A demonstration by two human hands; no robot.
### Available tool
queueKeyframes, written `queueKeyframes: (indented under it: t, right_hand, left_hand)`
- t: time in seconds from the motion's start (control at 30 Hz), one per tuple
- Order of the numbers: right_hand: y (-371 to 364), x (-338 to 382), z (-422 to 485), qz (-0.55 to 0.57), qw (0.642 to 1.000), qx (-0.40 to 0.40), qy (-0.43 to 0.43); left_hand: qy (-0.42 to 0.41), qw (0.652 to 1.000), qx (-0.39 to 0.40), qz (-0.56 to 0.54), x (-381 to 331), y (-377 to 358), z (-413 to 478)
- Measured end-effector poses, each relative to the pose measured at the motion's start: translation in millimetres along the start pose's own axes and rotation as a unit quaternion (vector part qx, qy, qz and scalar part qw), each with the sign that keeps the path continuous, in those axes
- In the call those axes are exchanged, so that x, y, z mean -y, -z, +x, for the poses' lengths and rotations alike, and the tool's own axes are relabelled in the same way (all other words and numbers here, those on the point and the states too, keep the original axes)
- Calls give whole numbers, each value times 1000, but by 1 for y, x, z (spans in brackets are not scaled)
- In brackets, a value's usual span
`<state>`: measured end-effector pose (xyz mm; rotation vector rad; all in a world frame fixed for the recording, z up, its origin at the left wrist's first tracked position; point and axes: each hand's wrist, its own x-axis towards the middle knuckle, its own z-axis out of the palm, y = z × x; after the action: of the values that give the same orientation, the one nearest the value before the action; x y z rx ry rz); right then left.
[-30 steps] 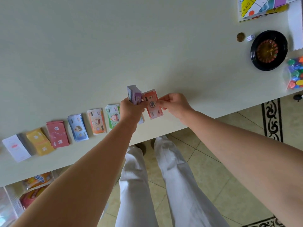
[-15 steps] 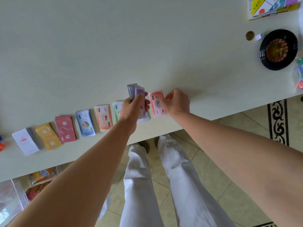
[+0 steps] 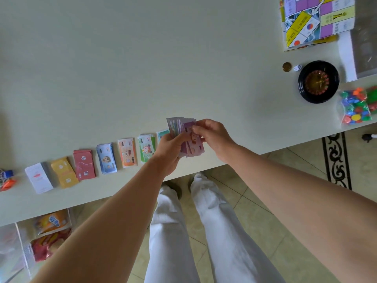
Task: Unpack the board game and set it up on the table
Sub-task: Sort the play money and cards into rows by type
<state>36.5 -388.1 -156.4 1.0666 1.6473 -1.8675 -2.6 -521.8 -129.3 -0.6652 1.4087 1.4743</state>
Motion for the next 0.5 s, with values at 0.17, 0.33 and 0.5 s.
queueKeyframes:
  t: [0.17,0.33,0.5]
  right_hand:
    - [6,8,-9,39,998,13,-37]
    - [13,12,-19,66,997,19,-43]
    - [17,13,-24,95,994,13,-50]
  left_hand:
    - [-27,999,-23,-12,-3,-15,-12]
    - [-34,999,-20,-14,-4,-24,-21]
    - [-41,999,-20,12,-5,-27,-26]
